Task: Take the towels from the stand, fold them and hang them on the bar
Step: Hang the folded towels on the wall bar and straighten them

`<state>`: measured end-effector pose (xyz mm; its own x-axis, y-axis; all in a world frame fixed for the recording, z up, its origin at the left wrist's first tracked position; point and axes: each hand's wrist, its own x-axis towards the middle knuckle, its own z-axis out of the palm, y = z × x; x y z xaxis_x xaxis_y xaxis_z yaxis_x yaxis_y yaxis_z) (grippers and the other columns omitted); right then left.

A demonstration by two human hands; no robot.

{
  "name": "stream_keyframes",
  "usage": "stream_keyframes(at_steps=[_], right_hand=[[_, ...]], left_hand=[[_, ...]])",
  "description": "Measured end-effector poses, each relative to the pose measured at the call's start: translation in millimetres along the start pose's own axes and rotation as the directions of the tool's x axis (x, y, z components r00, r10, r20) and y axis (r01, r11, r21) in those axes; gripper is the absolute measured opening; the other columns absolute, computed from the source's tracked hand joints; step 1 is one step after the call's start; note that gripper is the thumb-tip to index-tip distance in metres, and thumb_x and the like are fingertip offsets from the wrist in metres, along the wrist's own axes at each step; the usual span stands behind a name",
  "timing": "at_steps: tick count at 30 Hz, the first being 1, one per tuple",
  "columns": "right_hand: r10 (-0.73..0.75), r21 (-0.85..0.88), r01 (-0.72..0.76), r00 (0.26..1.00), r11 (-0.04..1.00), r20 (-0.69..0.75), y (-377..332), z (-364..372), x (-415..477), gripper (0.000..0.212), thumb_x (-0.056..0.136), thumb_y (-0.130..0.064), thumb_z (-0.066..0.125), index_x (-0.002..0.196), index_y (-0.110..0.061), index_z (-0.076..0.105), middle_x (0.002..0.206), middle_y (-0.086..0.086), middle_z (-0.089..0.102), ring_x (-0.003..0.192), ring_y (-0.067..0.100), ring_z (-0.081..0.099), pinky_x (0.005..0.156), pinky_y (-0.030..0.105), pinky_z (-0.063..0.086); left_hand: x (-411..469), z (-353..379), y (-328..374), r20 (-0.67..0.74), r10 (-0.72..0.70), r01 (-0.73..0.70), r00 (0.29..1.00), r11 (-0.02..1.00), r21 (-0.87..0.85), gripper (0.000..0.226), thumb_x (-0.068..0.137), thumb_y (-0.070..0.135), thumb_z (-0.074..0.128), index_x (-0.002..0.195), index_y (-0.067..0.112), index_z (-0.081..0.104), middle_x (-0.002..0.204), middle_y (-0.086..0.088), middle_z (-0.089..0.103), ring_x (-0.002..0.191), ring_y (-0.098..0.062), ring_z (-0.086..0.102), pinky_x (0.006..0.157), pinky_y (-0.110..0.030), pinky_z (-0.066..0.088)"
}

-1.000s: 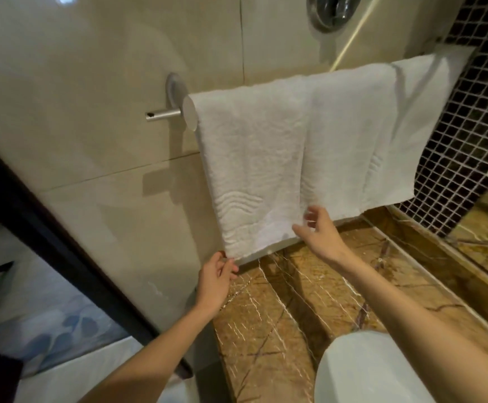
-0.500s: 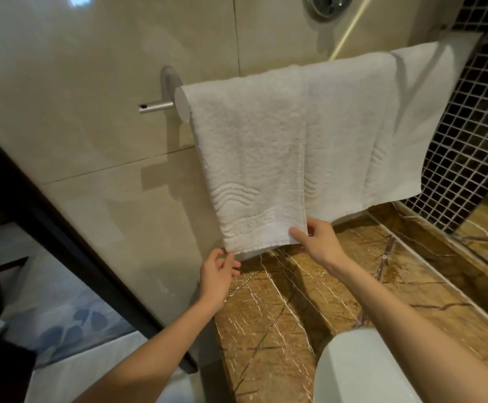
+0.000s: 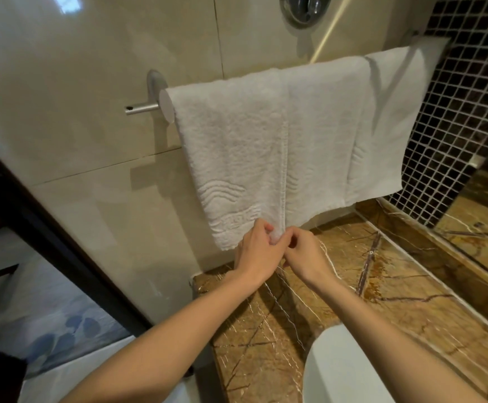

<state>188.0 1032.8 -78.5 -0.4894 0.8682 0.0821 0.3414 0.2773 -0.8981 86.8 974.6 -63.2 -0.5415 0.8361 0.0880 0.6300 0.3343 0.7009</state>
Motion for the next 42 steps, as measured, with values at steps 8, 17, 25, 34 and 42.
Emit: stream_keyframes(at_steps=[8,17,25,34,42], right_hand=[[-0.028,0.281,0.018,0.999,0.959,0.031,4.2,-5.4,-13.2,0.013,0.091,-0.021,0.062,0.093,-0.015,0.073,0.080,0.006,0.072,0.075,0.032,0.066,0.062,0.045,0.057],[0.045,0.268,-0.048,0.999,0.962,0.020,8.0,-3.4,-9.9,0.009,0.090,-0.022,0.064,0.086,-0.015,0.067,0.074,0.006,0.071,0.069,0.028,0.068,0.060,0.045,0.058],[0.108,0.205,-0.073,0.981,0.976,-0.161,13.7,-5.1,-14.2,0.003,0.085,-0.011,0.060,0.081,-0.012,0.059,0.070,0.008,0.067,0.067,0.030,0.065,0.061,0.054,0.055],[-0.249,0.130,0.276,0.949,0.952,-0.193,-4.1,-2.3,-31.7,0.040,0.092,-0.002,0.051,0.101,-0.041,0.049,0.081,-0.015,0.064,0.053,0.013,0.053,0.047,0.028,0.043],[-0.135,0.280,0.163,0.984,0.946,-0.117,0.1,-4.2,-31.5,0.020,0.096,-0.017,0.054,0.110,-0.030,0.048,0.084,-0.010,0.073,0.072,0.008,0.067,0.063,0.028,0.053]], left_hand=[[1.1,-9.3,-2.7,0.004,0.106,-0.105,0.994,0.988,-0.109,0.034,0.095,0.032,0.049,0.062,0.028,0.050,0.057,0.011,0.052,0.058,-0.008,0.055,0.055,-0.029,0.043],[6.0,-15.8,1.7,-0.042,0.093,-0.093,0.995,0.995,-0.019,0.020,0.081,0.024,0.062,0.063,0.025,0.052,0.059,0.006,0.056,0.058,-0.011,0.053,0.053,-0.026,0.040],[4.4,-21.6,1.9,-0.101,0.120,-0.108,0.988,0.987,0.115,0.026,0.073,0.018,0.053,0.064,0.026,0.031,0.058,0.004,0.043,0.057,-0.020,0.040,0.052,-0.033,0.030],[-1.1,-3.7,13.3,-0.158,0.191,-0.163,0.969,0.971,0.177,0.034,0.078,0.021,0.056,0.058,0.028,0.029,0.052,0.010,0.040,0.054,-0.016,0.041,0.057,-0.032,0.029],[0.3,2.4,-0.2,-0.085,0.156,-0.169,0.984,0.970,-0.173,0.014,0.079,0.028,0.062,0.090,0.030,0.055,0.077,0.011,0.059,0.074,-0.004,0.058,0.067,-0.027,0.050]])
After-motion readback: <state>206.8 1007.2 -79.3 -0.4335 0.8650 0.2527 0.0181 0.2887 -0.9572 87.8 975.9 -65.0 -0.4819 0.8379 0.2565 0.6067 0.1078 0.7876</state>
